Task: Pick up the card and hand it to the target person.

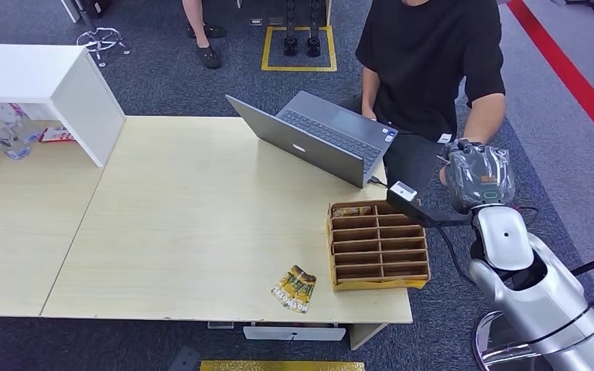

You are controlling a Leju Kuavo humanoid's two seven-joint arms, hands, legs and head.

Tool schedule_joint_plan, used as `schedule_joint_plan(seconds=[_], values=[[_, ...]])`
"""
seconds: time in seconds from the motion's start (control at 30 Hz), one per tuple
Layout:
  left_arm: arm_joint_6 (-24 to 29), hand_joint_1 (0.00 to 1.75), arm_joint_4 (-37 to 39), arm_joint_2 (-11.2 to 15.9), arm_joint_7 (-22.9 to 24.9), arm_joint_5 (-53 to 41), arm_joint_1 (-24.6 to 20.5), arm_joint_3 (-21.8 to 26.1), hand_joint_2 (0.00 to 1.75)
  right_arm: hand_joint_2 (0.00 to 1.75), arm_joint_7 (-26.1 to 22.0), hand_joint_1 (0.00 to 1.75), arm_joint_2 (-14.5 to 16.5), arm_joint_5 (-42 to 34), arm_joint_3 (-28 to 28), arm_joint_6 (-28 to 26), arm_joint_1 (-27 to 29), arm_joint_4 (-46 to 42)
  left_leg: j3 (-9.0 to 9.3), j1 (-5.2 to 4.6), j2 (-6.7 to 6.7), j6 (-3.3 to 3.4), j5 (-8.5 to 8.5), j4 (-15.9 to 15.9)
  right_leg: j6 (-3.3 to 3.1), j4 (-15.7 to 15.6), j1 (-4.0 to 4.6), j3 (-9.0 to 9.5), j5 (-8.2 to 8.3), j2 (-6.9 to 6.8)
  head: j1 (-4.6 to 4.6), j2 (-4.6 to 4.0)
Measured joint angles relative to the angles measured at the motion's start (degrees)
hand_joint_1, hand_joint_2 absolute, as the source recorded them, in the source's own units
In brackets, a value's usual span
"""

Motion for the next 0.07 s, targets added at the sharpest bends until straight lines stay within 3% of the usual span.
schedule_joint_plan(seconds=[0.07], values=[[0.0,0.00,0.0,0.0,0.0,0.0,0.0,0.0,0.00,1.75,0.0,0.00,0.0,0.1,0.0,0.4,0.1,0.5,0.00,0.00,0.00,0.00,0.00,0.0,0.00,0.0,0.00,0.00,0.00,0.00,0.00,0.00]])
